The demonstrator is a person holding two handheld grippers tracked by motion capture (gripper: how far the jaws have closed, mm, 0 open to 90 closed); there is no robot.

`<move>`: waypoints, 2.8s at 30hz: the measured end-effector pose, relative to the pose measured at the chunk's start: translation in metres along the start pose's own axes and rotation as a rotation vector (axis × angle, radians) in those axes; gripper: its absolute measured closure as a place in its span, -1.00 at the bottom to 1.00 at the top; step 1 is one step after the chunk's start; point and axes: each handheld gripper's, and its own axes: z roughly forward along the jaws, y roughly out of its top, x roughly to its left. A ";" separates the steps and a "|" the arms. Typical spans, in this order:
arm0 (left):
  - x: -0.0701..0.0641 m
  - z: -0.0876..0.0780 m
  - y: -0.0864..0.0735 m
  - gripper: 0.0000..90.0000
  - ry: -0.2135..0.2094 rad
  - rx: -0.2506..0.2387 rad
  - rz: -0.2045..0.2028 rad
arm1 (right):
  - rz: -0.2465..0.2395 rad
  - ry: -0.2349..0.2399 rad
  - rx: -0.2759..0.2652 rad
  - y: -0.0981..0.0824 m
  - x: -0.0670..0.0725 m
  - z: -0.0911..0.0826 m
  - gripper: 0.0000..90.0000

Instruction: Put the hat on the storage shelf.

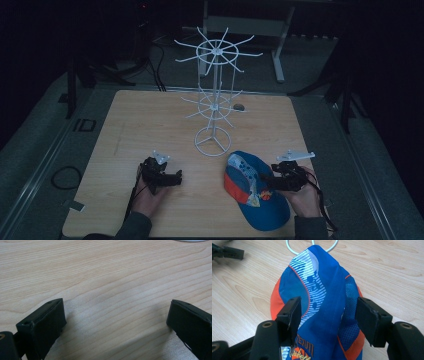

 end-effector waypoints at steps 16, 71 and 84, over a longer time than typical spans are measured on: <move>0.000 0.000 0.000 -0.95 0.000 0.000 -0.001 | -0.021 0.008 0.036 0.011 -0.002 0.013 -0.17; 0.000 0.000 0.000 -0.95 -0.001 0.001 0.001 | -0.169 0.008 0.182 0.071 -0.003 0.066 -0.40; -0.001 0.000 0.000 -0.95 -0.002 -0.002 -0.004 | -0.172 0.044 0.231 0.080 -0.003 0.083 -0.35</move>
